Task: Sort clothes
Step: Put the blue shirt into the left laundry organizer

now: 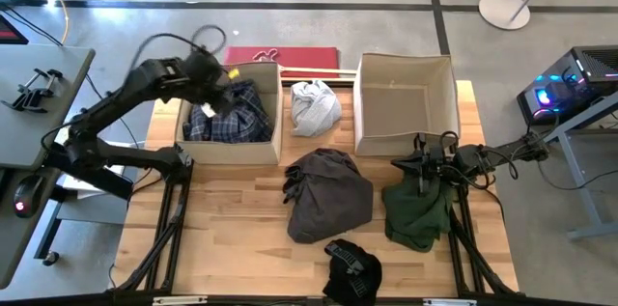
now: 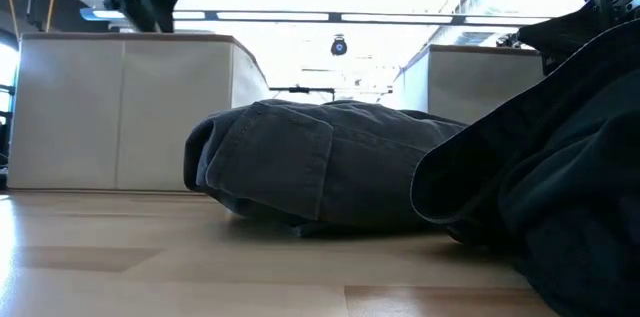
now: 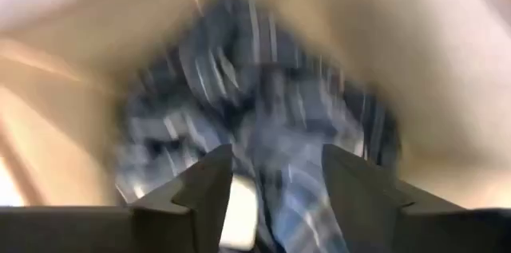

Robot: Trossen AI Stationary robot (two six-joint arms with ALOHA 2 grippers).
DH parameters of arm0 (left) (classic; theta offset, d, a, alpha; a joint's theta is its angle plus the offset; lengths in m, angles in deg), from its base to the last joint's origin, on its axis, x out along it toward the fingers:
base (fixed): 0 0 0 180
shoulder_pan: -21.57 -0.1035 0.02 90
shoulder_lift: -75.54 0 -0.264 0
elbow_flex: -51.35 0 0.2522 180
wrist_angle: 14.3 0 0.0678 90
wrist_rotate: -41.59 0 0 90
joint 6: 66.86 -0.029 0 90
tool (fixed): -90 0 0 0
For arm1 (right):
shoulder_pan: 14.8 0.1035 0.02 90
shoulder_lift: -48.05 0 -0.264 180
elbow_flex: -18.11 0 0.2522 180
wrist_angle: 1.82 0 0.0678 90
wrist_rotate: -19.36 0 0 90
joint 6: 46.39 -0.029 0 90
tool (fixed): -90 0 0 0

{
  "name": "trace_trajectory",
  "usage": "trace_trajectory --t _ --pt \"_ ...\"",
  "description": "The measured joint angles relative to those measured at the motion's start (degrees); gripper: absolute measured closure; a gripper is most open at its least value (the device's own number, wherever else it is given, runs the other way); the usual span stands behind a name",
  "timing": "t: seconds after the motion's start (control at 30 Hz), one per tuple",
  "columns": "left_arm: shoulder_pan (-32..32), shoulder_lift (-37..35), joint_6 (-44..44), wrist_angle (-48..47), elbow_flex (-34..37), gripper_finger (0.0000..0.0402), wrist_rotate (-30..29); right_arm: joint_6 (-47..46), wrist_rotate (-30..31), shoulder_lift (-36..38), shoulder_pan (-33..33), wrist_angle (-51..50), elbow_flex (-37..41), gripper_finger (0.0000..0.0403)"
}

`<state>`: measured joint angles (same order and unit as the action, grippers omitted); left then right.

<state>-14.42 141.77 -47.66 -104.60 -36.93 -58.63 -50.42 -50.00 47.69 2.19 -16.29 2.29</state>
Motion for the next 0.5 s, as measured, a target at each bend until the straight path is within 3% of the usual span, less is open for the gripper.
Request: trace_trajectory --t 0.1,0.3,0.5 --pt "-0.7 3.6 0.4 -2.5 5.5 0.0266 1.5 0.0 0.0 0.0 0.0 0.0 0.0 0.0403" --pt "-3.2 14.4 -5.6 10.2 17.4 0.0332 1.2 0.0 0.0 0.0 0.0 0.0 0.0 0.0403" --pt "-6.0 24.0 -10.7 15.7 16.7 0.0375 -6.5 0.0 0.0 0.0 0.0 0.0 0.0 0.0403"
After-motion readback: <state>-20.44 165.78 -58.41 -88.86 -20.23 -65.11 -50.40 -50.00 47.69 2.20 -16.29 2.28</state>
